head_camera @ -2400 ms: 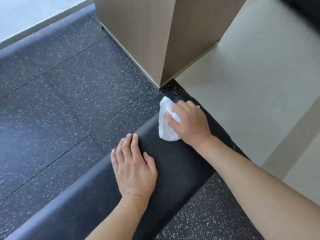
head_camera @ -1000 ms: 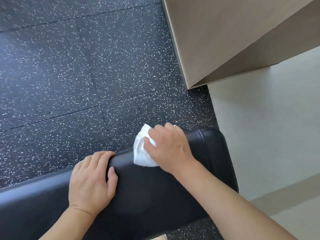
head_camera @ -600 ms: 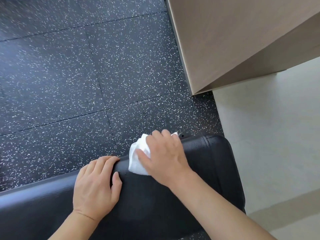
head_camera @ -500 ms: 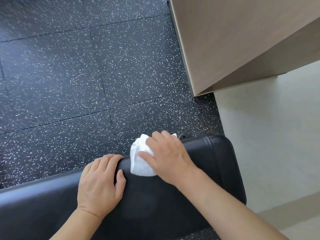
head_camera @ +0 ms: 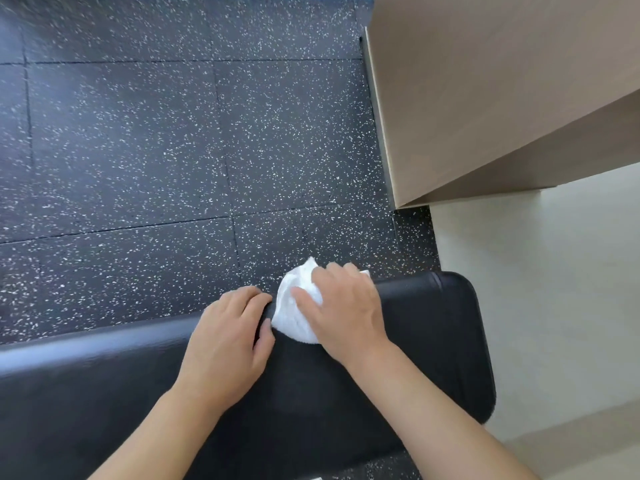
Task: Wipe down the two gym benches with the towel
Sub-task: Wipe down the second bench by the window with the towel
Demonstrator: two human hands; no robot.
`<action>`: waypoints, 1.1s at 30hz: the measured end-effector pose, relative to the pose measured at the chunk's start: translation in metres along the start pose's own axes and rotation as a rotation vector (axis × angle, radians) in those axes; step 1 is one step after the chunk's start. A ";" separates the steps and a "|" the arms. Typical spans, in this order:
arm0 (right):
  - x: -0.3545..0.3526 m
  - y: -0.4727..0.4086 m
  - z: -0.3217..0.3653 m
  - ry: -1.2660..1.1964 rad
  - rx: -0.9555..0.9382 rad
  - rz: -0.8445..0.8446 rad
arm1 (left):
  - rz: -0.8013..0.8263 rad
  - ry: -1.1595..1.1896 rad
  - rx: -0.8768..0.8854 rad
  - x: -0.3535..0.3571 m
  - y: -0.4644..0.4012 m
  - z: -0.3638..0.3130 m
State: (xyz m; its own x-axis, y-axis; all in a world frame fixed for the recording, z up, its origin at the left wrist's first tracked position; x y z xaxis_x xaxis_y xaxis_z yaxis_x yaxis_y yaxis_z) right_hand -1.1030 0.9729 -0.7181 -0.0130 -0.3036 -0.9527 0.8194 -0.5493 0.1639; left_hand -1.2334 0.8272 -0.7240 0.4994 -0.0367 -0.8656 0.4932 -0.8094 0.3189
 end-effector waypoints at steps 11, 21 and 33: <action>-0.008 0.002 -0.061 0.281 -0.009 0.166 | -0.122 -0.189 -0.213 -0.055 0.076 0.199; 0.051 -0.071 0.172 0.046 0.007 0.287 | -0.221 -0.134 -0.209 -0.046 0.086 0.214; 0.010 -0.038 0.033 0.164 0.142 0.327 | -0.277 -0.120 -0.183 -0.043 0.085 0.215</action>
State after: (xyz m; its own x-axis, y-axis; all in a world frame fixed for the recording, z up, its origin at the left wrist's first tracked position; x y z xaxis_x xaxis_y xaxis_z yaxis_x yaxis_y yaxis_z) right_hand -1.1531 0.9652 -0.7252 0.3372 -0.3582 -0.8706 0.6777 -0.5496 0.4886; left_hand -1.3662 0.6336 -0.7430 0.2472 0.0925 -0.9645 0.7230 -0.6803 0.1201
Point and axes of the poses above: each hand's wrist, its own y-axis away from the middle knuckle, its own x-axis out of the palm, z = x × y, the point moved 2 cm from there along -y, towards the middle knuckle, and after that the axes turned 13 degrees about -x, right-handed, at the moved point
